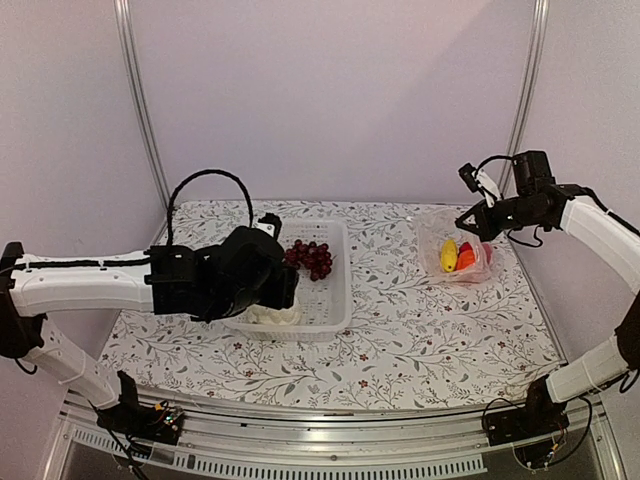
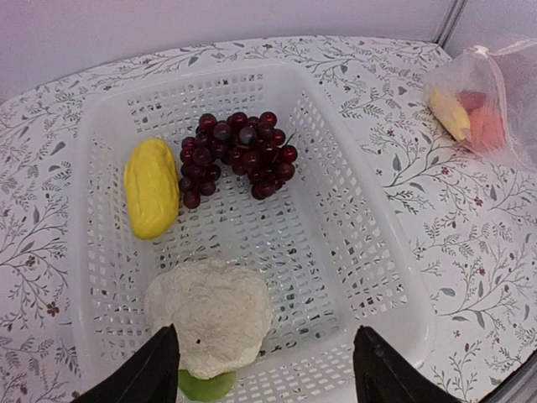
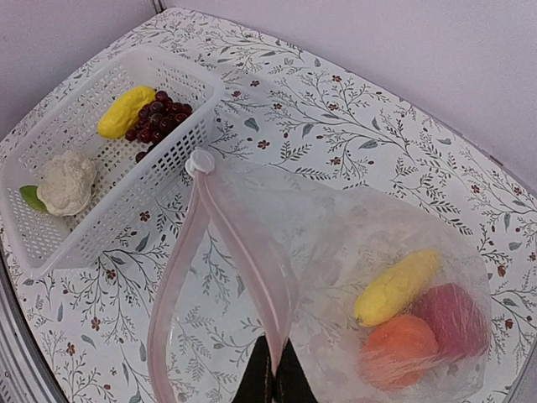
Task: Place the food in the zip-top bag and seal the zipper
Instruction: Adjust the zipper food storage bag at the corner of the board, then adjust the fake fruit in the bin.
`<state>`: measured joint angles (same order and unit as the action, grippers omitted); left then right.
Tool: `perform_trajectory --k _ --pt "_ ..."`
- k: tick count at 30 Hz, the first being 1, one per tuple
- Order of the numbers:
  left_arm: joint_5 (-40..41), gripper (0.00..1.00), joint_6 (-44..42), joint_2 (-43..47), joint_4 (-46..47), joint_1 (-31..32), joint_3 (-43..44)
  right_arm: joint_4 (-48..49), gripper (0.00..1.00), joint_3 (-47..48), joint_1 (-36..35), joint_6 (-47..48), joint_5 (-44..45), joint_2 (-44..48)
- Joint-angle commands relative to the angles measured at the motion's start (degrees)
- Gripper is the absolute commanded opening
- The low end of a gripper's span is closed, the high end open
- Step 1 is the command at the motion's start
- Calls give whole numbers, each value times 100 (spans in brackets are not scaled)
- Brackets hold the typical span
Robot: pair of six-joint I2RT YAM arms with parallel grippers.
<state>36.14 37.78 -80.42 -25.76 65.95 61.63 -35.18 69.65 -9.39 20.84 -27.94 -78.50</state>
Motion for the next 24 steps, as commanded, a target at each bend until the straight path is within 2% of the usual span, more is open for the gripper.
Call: perform_trajectory --k 1,6,12,15,19,24 --pt "-265 70 252 136 -396 -484 -89 223 0 -90 -43 106 -188 154" --pt "-698 70 106 -157 -379 -1116 -5 547 0 -395 -39 -48 -460 182" --pt "-1173 73 -251 -964 -283 -1784 447 798 0 -468 -43 -248 -685 300" --pt "-1542 71 -511 -1395 -154 -2091 711 889 0 -588 -35 -285 -729 372" --pt "-1809 66 -669 -1982 -220 -2381 1162 960 0 -783 -41 -307 -797 349" --pt "-1842 67 -773 -2624 -346 -2560 1644 979 0 -962 -38 -271 -818 350"
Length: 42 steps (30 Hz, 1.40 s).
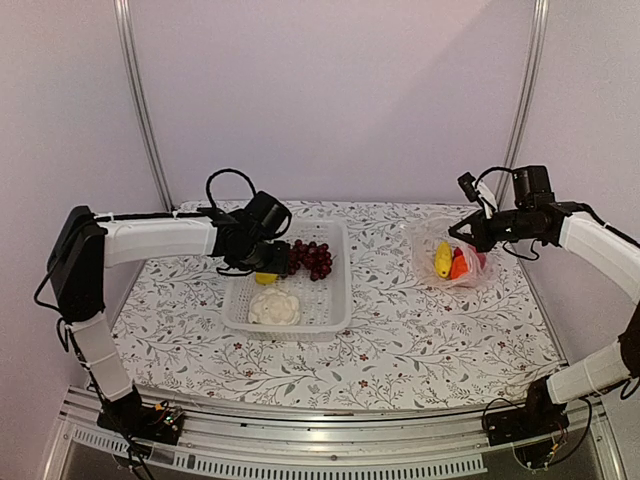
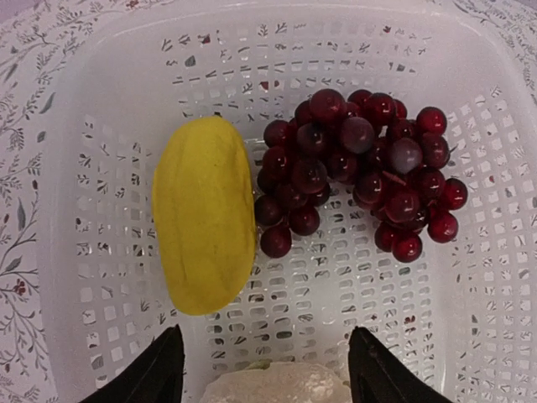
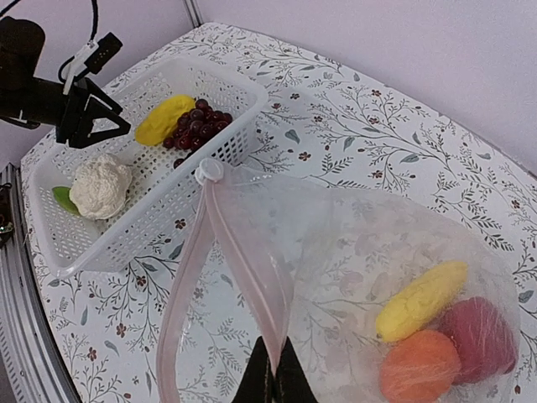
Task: Place the food in the zip-top bag and seal the zipper
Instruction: Adjust the fake fruit in the bin.
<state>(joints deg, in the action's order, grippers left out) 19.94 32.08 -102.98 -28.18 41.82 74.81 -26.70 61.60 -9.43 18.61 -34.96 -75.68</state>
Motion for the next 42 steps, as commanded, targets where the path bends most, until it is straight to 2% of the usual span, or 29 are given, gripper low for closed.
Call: perform_trajectory --k 1,8,15,23,30,34,40,42 --pt "-227 67 -217 -492 -119 -162 423 143 0 -201 -40 -39 -123 98" --pt "206 72 -119 -1307 -804 -208 1365 252 0 -315 -50 33 -68 206" --pt "742 72 91 -1699 -1353 -221 1718 341 0 -391 -82 50 -31 276" --pt "616 70 128 -2002 -1315 -292 1721 352 0 -413 -121 105 17 264" --pt "629 73 94 -2443 -1302 -373 2035 349 0 -431 -130 160 84 239" --pt "761 66 103 -2554 -1272 -411 2123 357 0 -456 -132 169 102 238" --pt "876 44 94 -2390 -1324 -365 2120 353 0 -465 -129 189 156 215" --pt "926 41 81 -2178 -1334 -315 2005 364 0 -457 -134 200 172 203"
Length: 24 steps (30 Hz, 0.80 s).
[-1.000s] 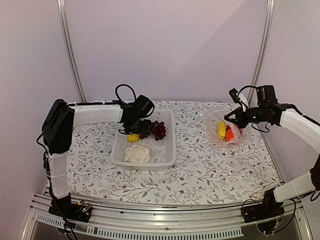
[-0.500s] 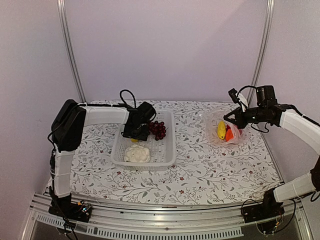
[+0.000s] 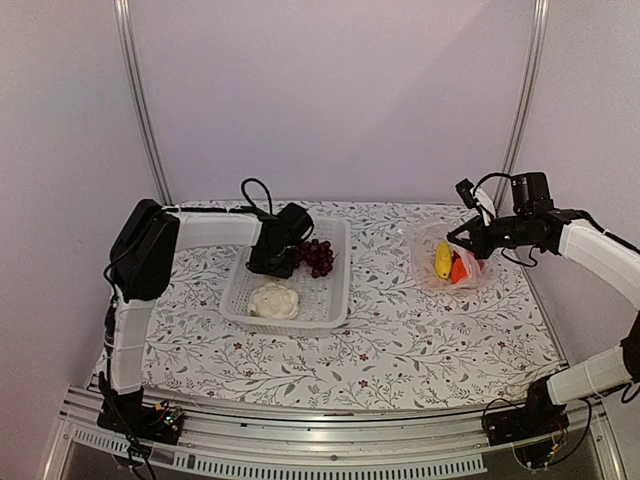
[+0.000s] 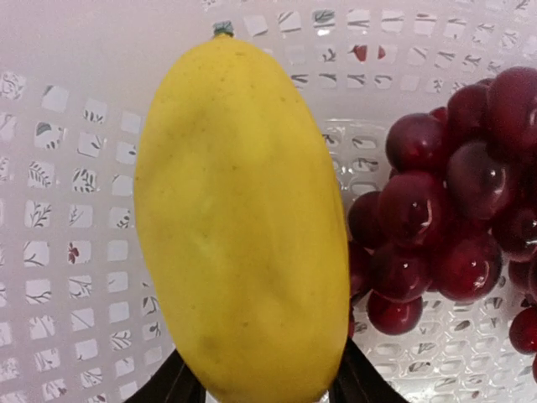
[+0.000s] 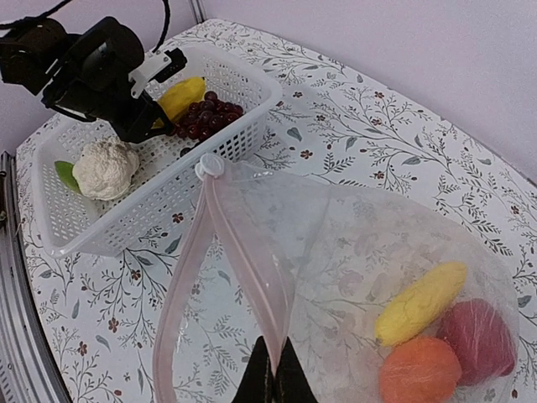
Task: Place the food in the zip-top bag and seal the zipper
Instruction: Adjust the fake fruit in the bin.
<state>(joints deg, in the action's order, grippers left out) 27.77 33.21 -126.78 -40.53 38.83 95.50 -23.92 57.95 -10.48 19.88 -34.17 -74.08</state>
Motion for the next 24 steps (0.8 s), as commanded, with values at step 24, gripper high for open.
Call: perform_trajectory --k 24 --pt "-809 36 -74 2957 611 919 -1874 117 0 -179 -24 156 243 -293"
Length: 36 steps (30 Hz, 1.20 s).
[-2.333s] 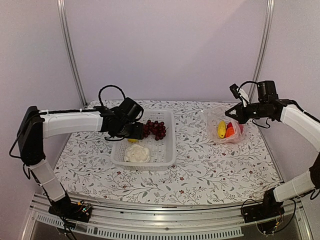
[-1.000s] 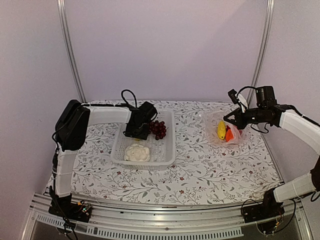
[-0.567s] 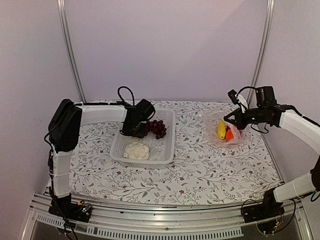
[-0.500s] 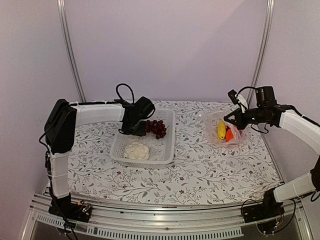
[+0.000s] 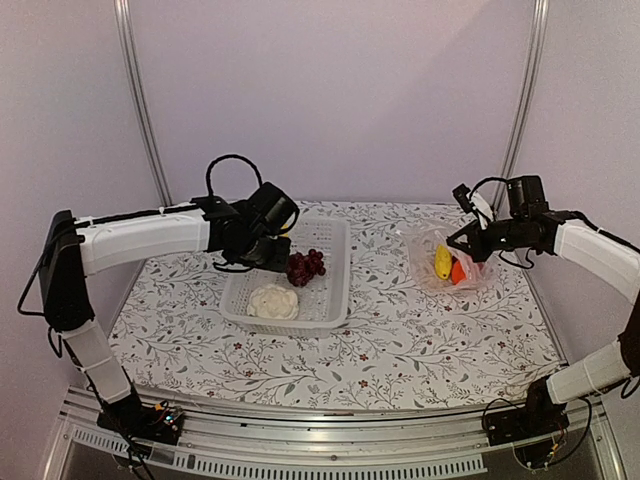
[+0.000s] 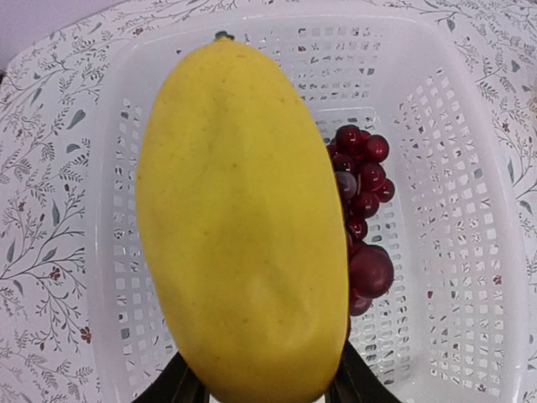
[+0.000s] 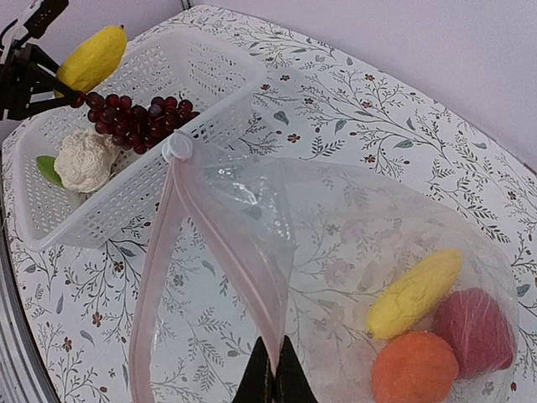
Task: Place the food in the zip-top bag and seal the zipper
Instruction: Adjust the fake fruit in the bin.
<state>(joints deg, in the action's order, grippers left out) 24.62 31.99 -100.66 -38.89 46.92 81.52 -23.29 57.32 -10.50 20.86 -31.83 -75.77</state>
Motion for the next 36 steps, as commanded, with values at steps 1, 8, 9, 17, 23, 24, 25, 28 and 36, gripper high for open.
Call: perform_trajectory --k 1,8,9,17,23,24,25,28,36 --pt "-634 39 32 407 582 120 -642 52 0 -116 -25 58 3 -162" --pt "-1846 49 -97 544 1149 191 -1424 48 0 -118 -23 60 -31 -215" --pt "-1909 50 -127 568 1196 214 -1486 40 0 -116 -22 65 -33 -222" --pt "-1619 60 -82 702 1416 219 -1491 29 0 -116 -24 75 -27 -270" --pt "-859 63 468 571 1051 -81 -1002 7 0 -111 -27 110 -33 -246" --pt "-839 65 527 490 1043 -144 -927 4 0 -113 -25 111 -33 -239" --pt "-831 65 527 437 1069 -177 -858 -2 0 -108 -26 118 -33 -225" --pt "-735 69 167 55 1079 -206 -521 -9 0 -103 -28 144 -22 -194" --pt "-575 69 -1195 -801 826 -621 278 -36 0 -90 -37 146 -90 -149"
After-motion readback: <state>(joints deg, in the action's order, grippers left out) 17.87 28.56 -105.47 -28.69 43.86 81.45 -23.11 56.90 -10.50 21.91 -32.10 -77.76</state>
